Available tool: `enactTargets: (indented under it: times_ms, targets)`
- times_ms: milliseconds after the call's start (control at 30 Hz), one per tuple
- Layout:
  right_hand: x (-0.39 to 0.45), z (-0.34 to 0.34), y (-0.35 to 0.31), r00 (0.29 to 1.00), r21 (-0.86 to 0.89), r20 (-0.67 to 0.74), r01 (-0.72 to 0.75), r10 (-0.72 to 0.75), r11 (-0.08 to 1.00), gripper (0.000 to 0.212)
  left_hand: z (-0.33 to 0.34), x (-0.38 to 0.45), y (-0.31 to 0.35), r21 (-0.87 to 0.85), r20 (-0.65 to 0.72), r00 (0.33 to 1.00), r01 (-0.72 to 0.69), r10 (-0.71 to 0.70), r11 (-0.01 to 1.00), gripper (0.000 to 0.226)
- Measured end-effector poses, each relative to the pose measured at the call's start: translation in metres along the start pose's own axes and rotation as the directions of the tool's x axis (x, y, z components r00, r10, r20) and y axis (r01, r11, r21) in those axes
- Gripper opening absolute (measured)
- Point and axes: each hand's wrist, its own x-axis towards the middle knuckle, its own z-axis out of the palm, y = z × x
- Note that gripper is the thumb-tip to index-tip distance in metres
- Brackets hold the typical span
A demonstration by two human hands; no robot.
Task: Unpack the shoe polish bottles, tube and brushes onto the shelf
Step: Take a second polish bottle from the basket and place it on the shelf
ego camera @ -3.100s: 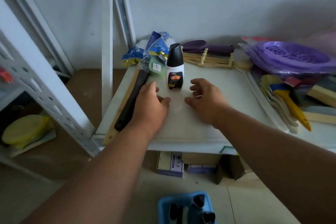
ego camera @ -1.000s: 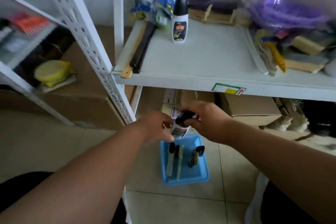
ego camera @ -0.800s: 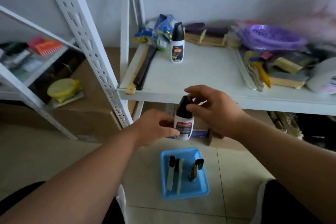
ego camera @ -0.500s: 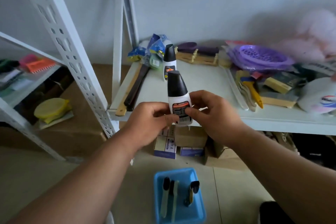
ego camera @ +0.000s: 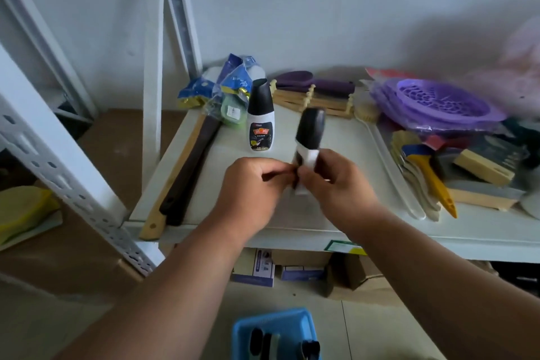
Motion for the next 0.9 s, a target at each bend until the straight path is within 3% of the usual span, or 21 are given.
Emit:
enactTargets:
  times_ms: [100, 200, 300, 467, 667, 900]
  targets:
    - [0.004, -0.001, 0.012, 0.998, -0.066, 0.029, -0.054, 0.056, 0.996, 0.031, 0.006, 0.008, -0.004, 0.064, -0.039, 0.999, 0.005, -0.003, 0.998, 0.012]
    - [0.010, -0.004, 0.013, 1.000, -0.162, 0.011, 0.009, -0.007, 0.987, 0.022, 0.010, 0.013, -0.007, 0.110, -0.079, 0.996, 0.039, -0.030, 0.993, 0.020]
    - [0.015, -0.004, 0.012, 0.999, -0.248, 0.000, 0.048, -0.049, 0.968, 0.031, 0.013, 0.016, -0.007, 0.125, -0.096, 0.994, 0.068, -0.056, 0.990, 0.036]
    - [0.026, -0.002, 0.015, 0.996, -0.250, -0.092, -0.006, -0.018, 0.968, 0.031, 0.014, 0.018, -0.006, 0.127, -0.100, 0.993, 0.073, -0.060, 0.989, 0.022]
    - [0.052, -0.001, 0.019, 0.997, -0.302, -0.076, -0.017, -0.007, 0.953, 0.029, 0.011, 0.023, -0.012, 0.082, -0.124, 0.980, 0.166, -0.155, 0.983, 0.025]
    - [0.079, -0.002, 0.028, 0.998, -0.295, -0.055, -0.022, 0.006, 0.955, 0.030, 0.020, 0.045, -0.009, 0.152, -0.151, 0.969, 0.221, -0.198, 0.964, 0.020]
